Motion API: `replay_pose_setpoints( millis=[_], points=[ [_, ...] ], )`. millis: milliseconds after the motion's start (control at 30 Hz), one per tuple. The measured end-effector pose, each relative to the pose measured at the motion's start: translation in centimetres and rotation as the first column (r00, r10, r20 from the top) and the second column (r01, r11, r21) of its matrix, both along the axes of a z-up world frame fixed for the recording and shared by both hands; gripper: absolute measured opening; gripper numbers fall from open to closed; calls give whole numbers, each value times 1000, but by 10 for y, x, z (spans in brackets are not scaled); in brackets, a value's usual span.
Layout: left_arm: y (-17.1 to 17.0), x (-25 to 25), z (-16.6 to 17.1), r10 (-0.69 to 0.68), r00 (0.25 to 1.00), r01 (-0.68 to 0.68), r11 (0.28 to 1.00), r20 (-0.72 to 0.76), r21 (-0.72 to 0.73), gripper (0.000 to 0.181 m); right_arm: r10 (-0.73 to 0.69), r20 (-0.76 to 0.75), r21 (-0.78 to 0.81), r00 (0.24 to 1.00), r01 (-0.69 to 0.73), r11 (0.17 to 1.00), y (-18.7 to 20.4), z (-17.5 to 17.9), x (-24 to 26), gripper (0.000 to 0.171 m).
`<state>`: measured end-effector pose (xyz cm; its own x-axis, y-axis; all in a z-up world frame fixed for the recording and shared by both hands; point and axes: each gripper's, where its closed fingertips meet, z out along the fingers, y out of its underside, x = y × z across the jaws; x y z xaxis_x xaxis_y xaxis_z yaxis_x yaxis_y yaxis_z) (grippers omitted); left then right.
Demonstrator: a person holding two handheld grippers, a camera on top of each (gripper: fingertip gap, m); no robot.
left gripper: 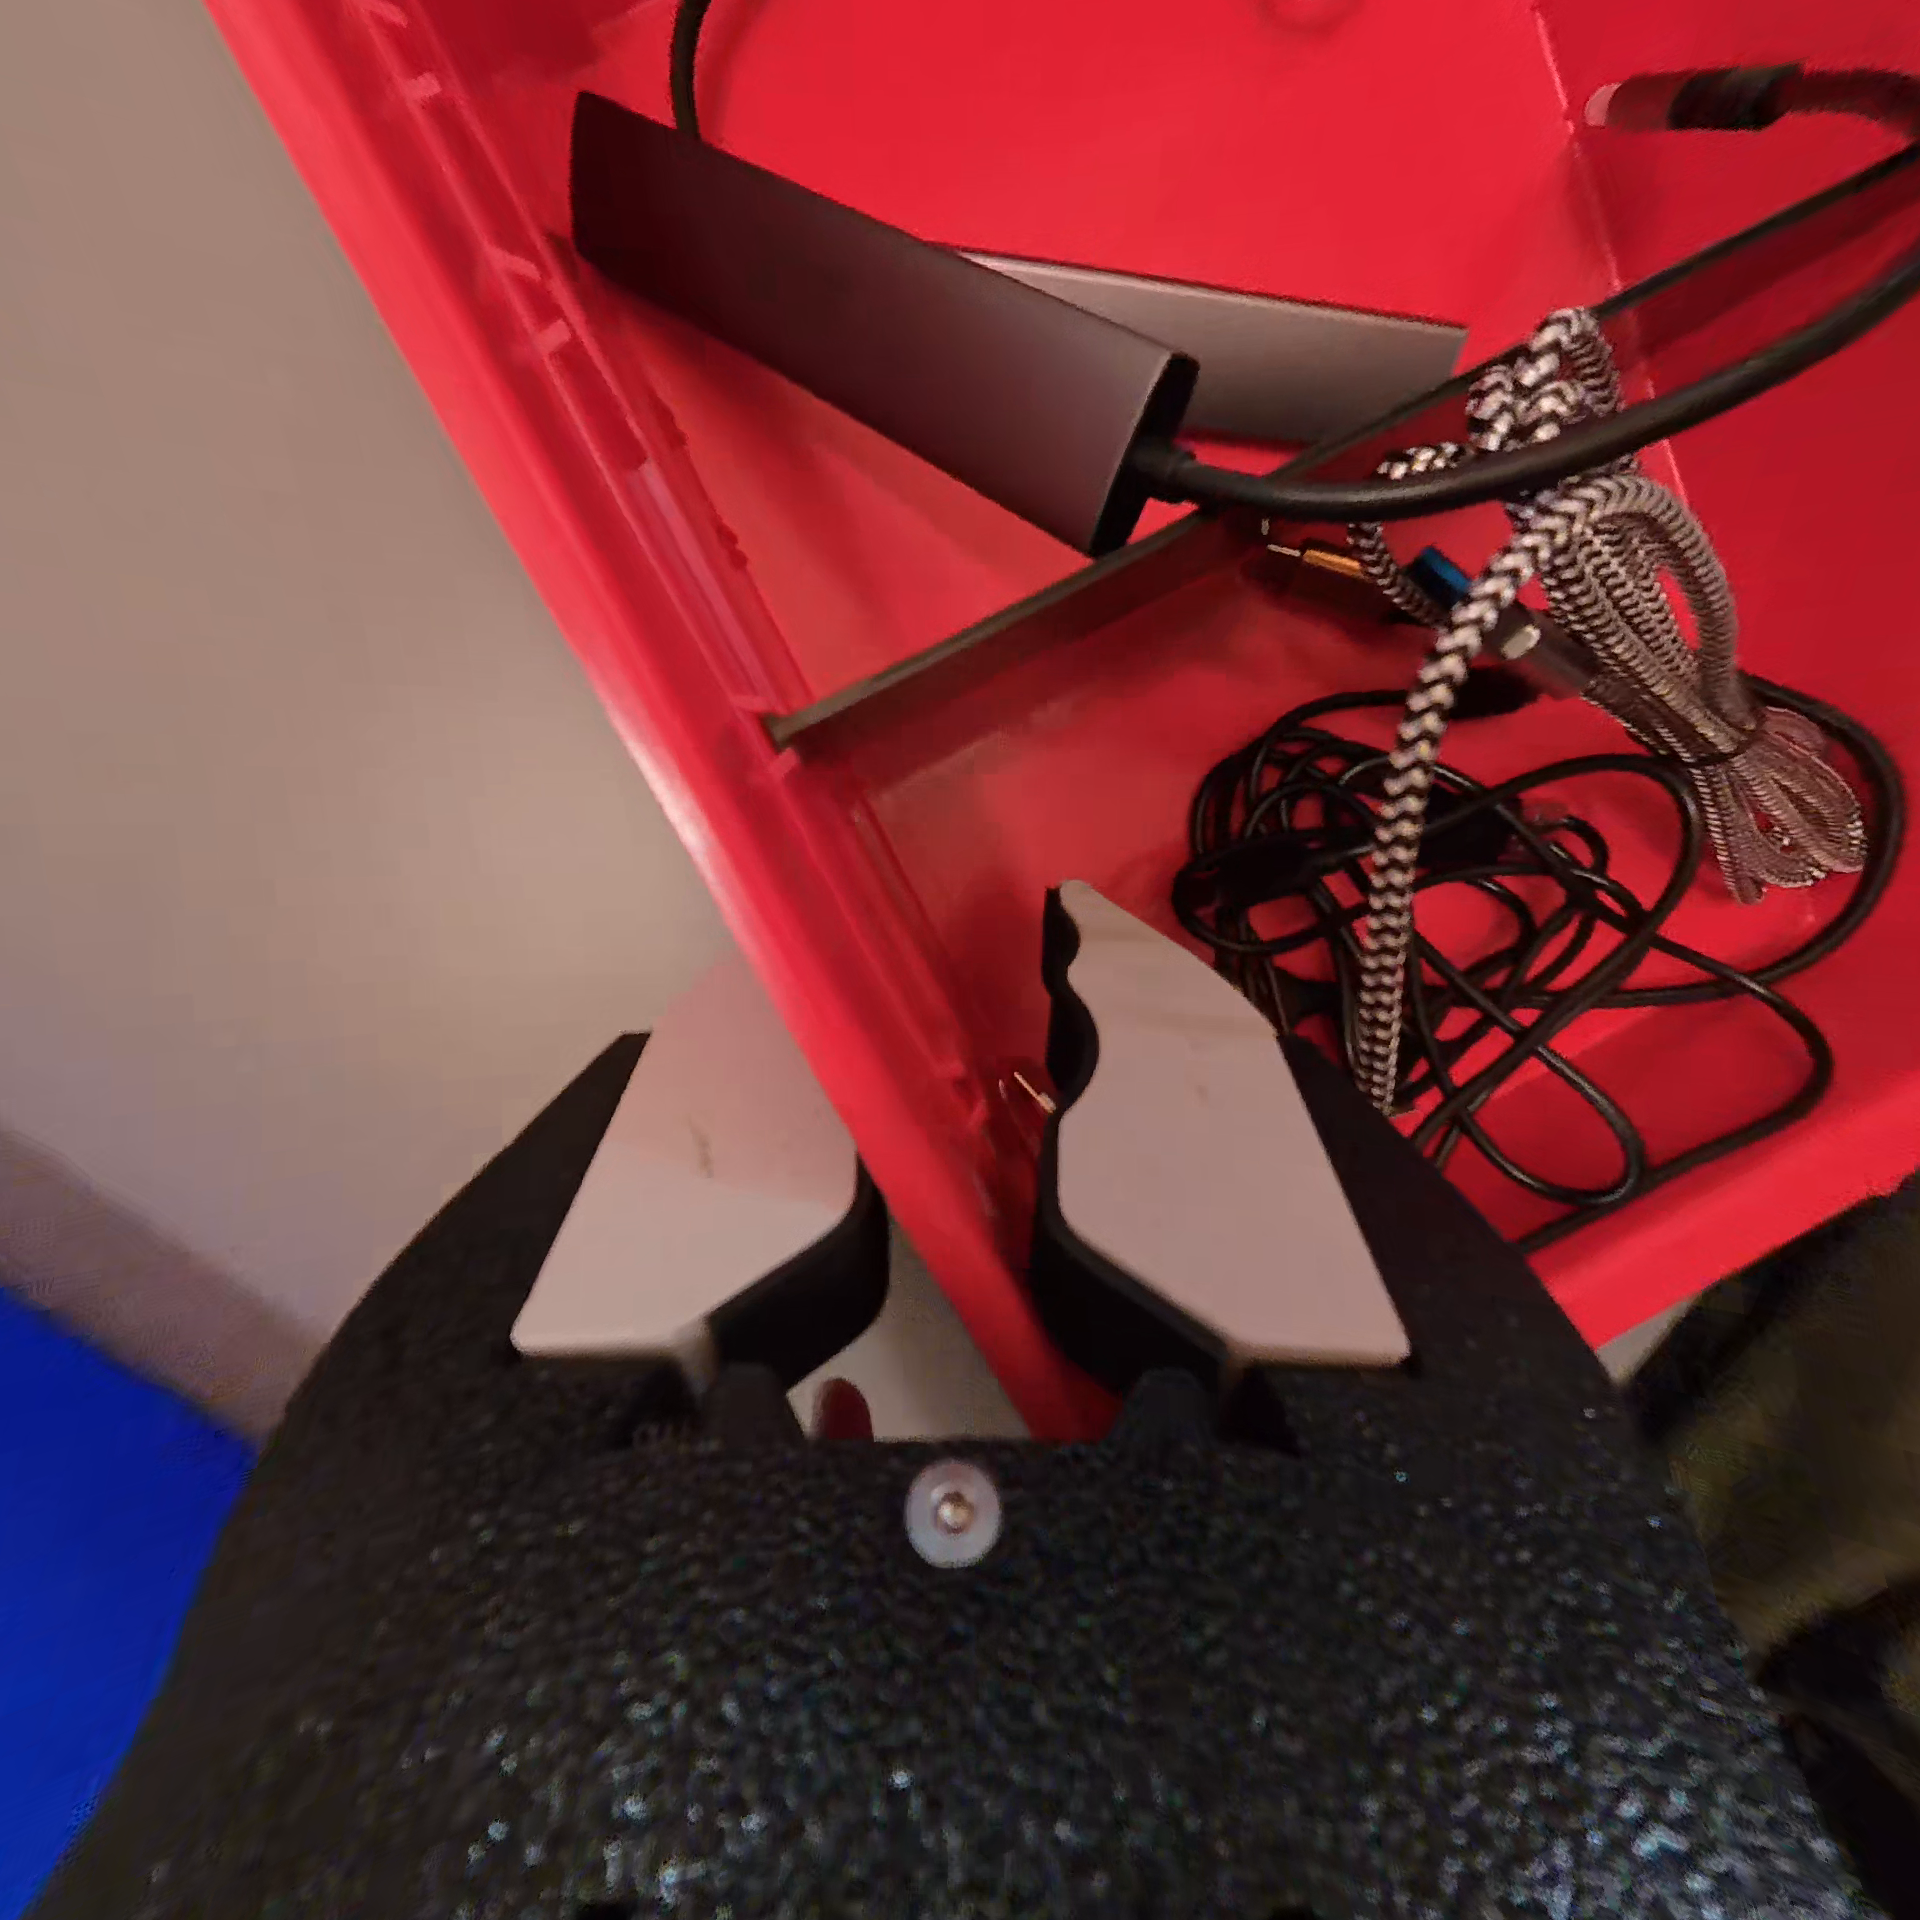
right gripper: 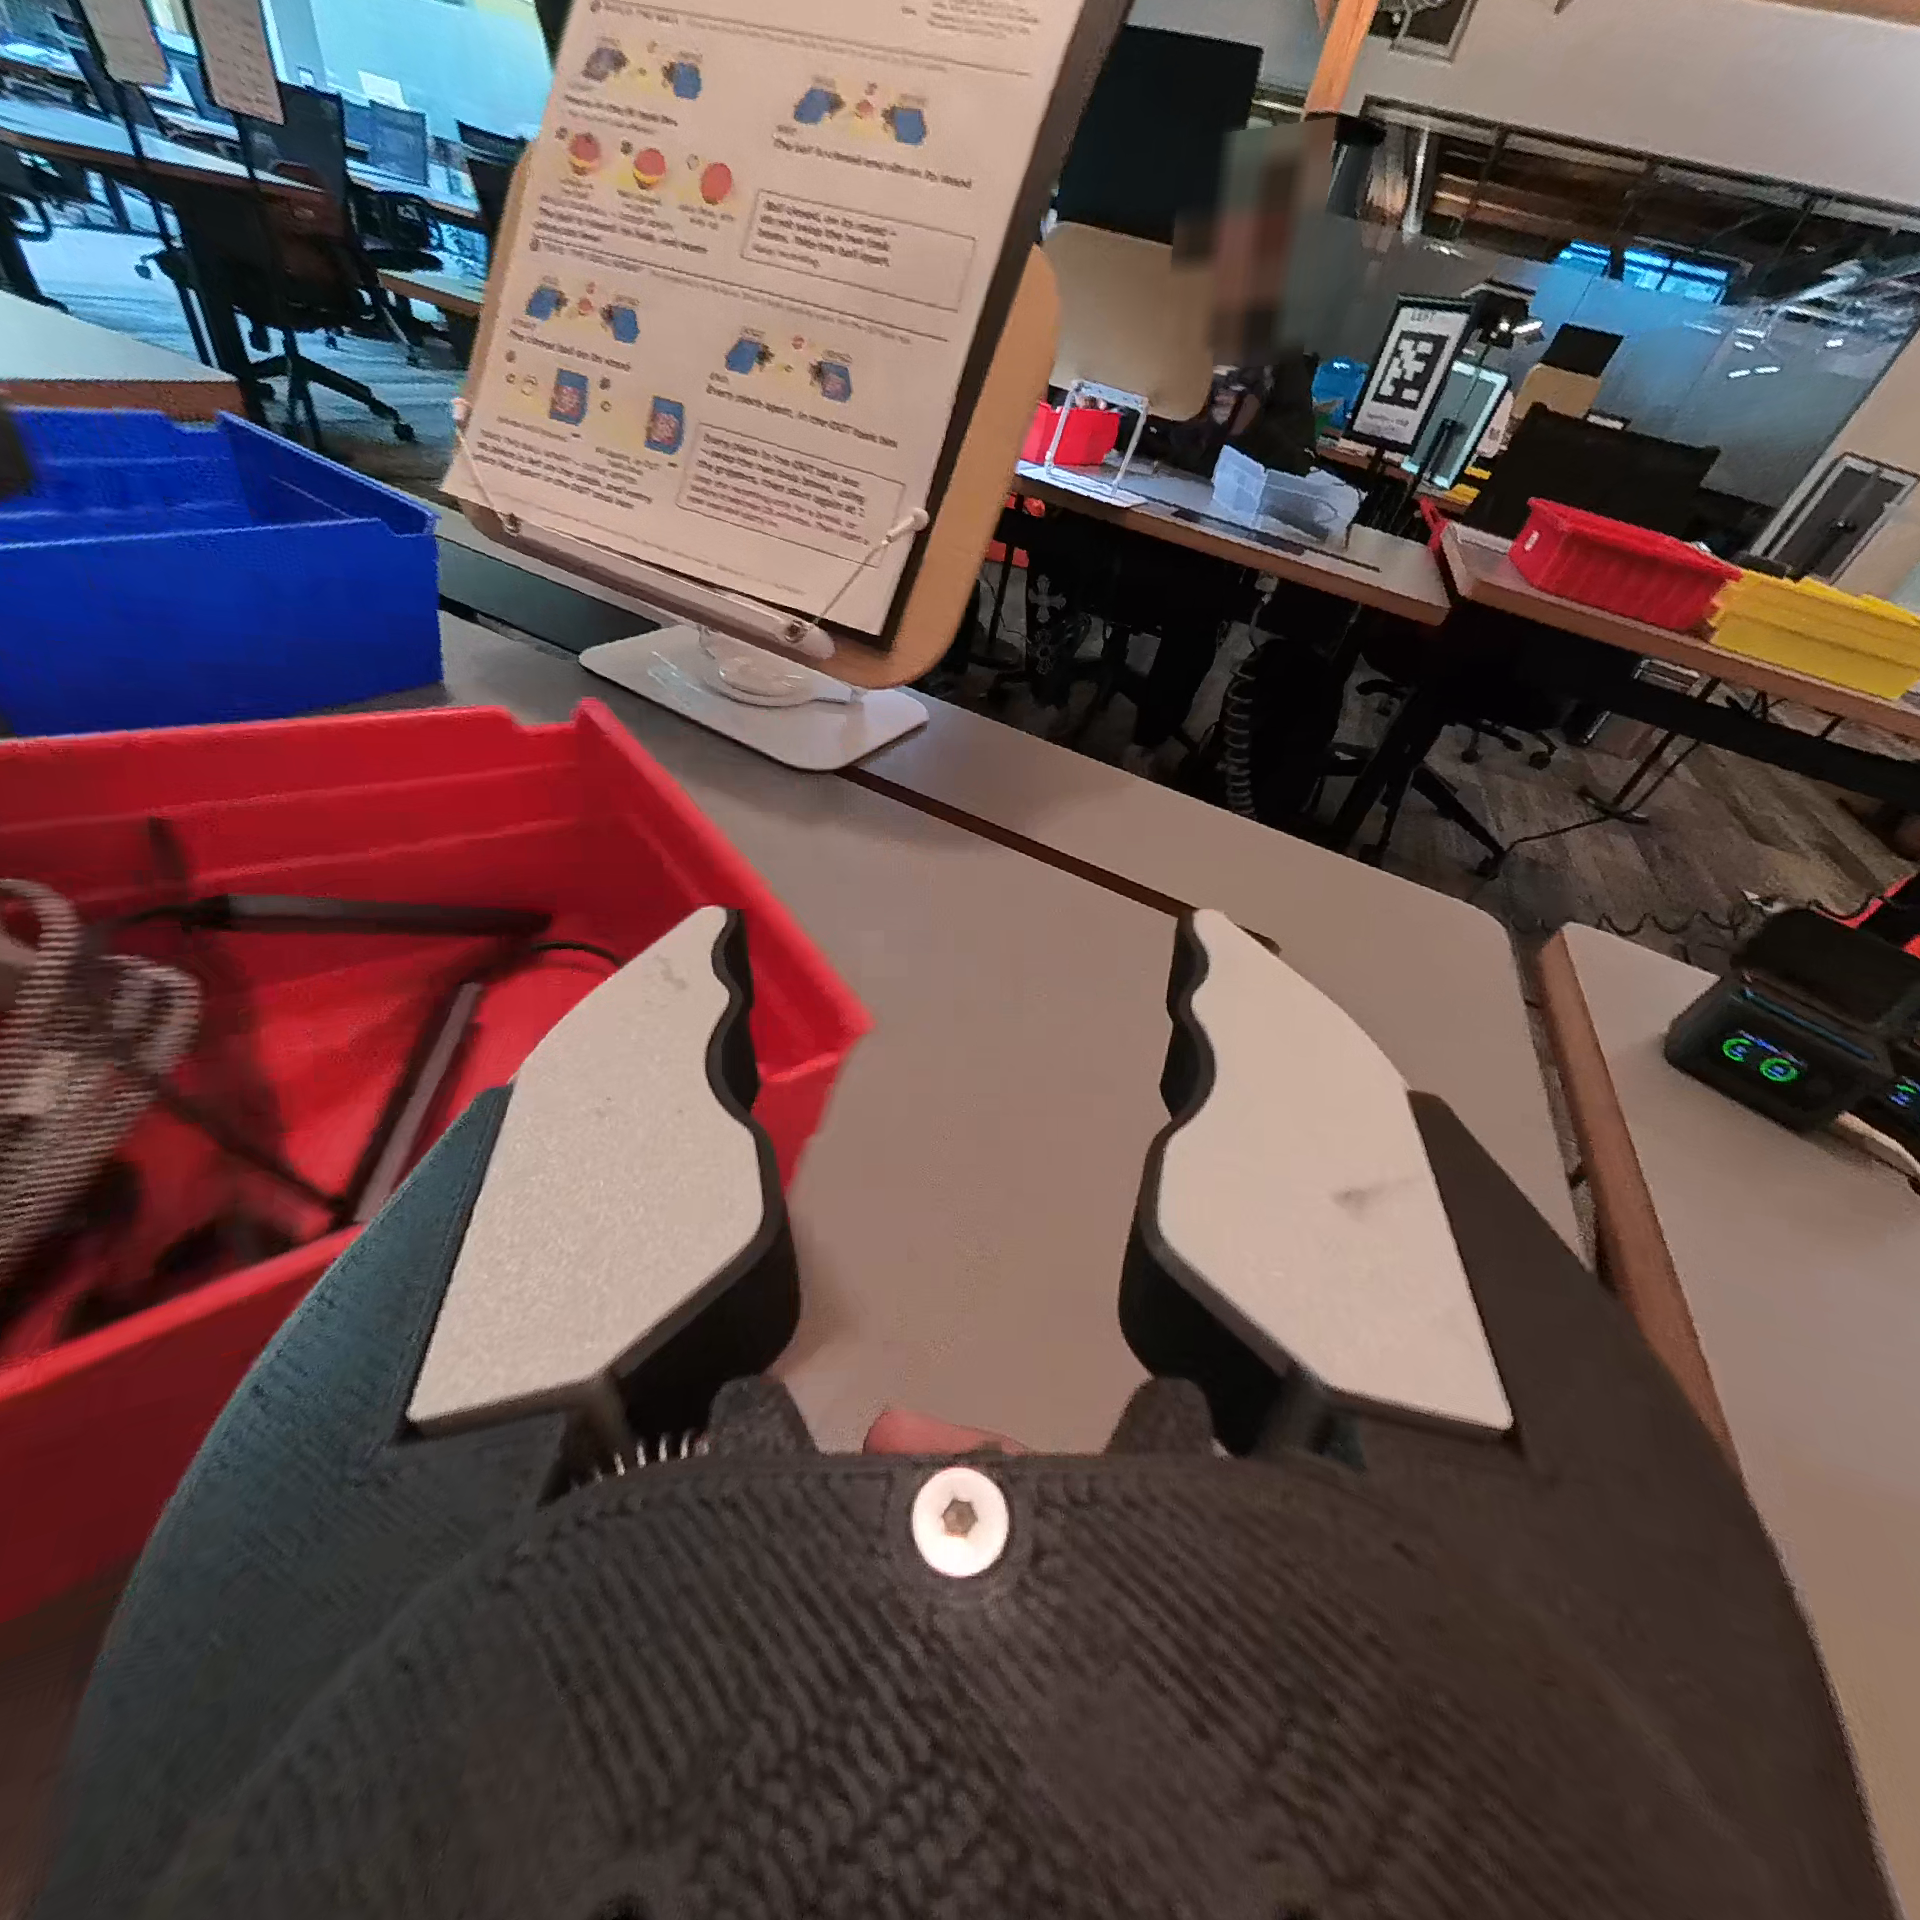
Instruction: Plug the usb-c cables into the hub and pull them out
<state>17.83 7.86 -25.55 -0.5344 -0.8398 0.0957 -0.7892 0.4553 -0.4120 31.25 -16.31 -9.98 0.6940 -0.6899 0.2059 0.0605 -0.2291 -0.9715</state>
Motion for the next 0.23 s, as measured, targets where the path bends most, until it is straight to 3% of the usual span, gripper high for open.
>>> replay_pose_setpoints(
  millis=[33,233],
  points=[
    [14,-23,0,4,1000,-4,1000,-3,2,29,15,0,-2,1000,-15,1000,6,0,-3,77],
    [98,-158,3,116,993,-116,993,-2,11,28,167,-56,63,984,-164,985,73,-4,-35,77]
  ],
)
